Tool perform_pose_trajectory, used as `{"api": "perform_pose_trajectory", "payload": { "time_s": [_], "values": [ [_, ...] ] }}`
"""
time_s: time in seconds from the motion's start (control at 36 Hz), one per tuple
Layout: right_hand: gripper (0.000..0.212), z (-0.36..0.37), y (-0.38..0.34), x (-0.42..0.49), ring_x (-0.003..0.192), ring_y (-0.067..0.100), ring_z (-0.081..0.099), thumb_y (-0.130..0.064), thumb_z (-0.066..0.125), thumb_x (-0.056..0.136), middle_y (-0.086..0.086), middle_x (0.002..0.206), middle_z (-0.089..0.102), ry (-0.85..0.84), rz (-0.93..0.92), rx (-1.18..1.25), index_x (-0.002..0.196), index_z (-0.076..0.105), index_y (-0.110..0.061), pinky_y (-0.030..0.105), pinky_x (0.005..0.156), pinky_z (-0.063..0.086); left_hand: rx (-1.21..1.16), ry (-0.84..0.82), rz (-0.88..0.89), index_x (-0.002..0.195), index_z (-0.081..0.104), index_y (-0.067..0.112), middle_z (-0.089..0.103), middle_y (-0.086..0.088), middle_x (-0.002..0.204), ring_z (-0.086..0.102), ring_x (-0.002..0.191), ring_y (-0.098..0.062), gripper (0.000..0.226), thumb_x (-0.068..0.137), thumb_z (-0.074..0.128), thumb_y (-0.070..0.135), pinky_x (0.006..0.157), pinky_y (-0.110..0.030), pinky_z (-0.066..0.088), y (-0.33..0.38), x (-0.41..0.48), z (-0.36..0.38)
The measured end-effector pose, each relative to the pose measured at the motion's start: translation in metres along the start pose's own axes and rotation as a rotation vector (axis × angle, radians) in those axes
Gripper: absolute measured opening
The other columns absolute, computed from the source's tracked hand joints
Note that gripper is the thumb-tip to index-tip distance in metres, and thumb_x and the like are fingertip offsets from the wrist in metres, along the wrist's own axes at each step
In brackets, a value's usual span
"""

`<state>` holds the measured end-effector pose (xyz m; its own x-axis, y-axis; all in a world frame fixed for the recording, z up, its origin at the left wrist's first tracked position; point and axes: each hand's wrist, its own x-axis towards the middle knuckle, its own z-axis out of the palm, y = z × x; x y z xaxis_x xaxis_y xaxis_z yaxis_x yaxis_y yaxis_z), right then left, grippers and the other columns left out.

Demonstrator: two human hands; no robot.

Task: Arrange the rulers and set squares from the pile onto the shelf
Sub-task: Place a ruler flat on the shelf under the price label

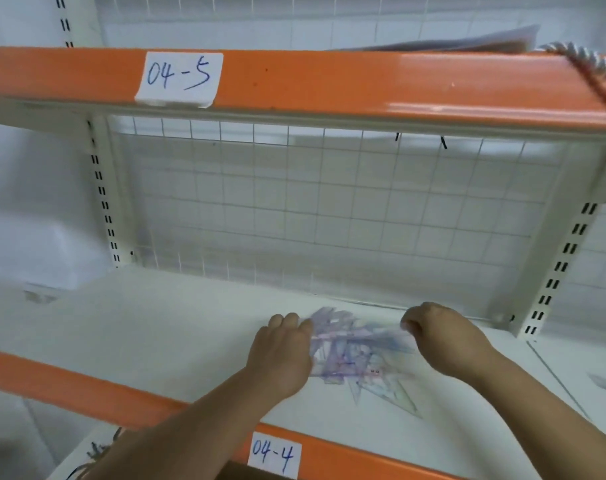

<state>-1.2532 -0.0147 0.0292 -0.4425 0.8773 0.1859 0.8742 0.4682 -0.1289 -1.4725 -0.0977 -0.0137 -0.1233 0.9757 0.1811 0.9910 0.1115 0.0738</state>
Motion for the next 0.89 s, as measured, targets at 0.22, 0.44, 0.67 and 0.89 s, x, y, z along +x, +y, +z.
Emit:
{"api": "perform_pose_trajectory", "payload": {
  "time_s": [0.22, 0.44, 0.67, 0.89],
  "values": [
    [0.024, -0.019, 0.01, -0.001, 0.078, 0.018, 0.052, -0.008, 0.039, 0.099, -0.002, 0.087, 0.058, 0.158, 0.159, 0.439, 0.096, 0.062, -0.014, 0.027, 0.064, 0.037, -0.058, -0.036, 0.049, 0.136, 0.039, 0.021, 0.05, -0.001, 0.133, 0.042, 0.122, -0.022, 0.056, 0.09, 0.054, 0.049, 0.098, -0.031, 0.036, 0.009, 0.005, 0.0],
    [0.032, -0.01, 0.018, -0.001, 0.057, 0.018, 0.039, -0.006, 0.038, 0.099, 0.005, 0.065, 0.046, 0.029, 0.303, 0.821, 0.081, 0.063, -0.016, 0.026, 0.051, 0.034, -0.232, 0.18, 0.017, 0.136, 0.04, 0.025, 0.055, 0.002, 0.123, 0.053, 0.112, -0.018, 0.048, 0.094, 0.053, 0.043, 0.084, -0.025, 0.041, 0.01, 0.006, -0.009],
    [0.025, -0.004, 0.018, -0.005, 0.06, 0.018, 0.053, 0.001, 0.049, 0.095, 0.008, 0.076, 0.06, -0.009, 0.183, 1.048, 0.08, 0.068, -0.006, 0.025, 0.056, 0.049, -0.285, 0.115, -0.076, 0.097, 0.059, 0.016, 0.06, -0.002, 0.102, 0.057, 0.094, -0.02, 0.022, 0.094, 0.055, 0.038, 0.074, -0.027, 0.043, -0.001, 0.007, -0.009],
    [0.024, 0.001, 0.023, -0.002, 0.068, 0.01, 0.068, 0.013, 0.049, 0.09, 0.006, 0.075, 0.07, -0.091, 0.135, 1.312, 0.08, 0.068, 0.002, 0.016, 0.071, 0.056, -0.306, -0.065, -0.047, 0.119, 0.061, 0.02, 0.062, -0.001, 0.117, 0.059, 0.106, -0.021, 0.029, 0.093, 0.057, 0.029, 0.087, -0.028, 0.048, -0.005, 0.005, -0.009]
  ]
}}
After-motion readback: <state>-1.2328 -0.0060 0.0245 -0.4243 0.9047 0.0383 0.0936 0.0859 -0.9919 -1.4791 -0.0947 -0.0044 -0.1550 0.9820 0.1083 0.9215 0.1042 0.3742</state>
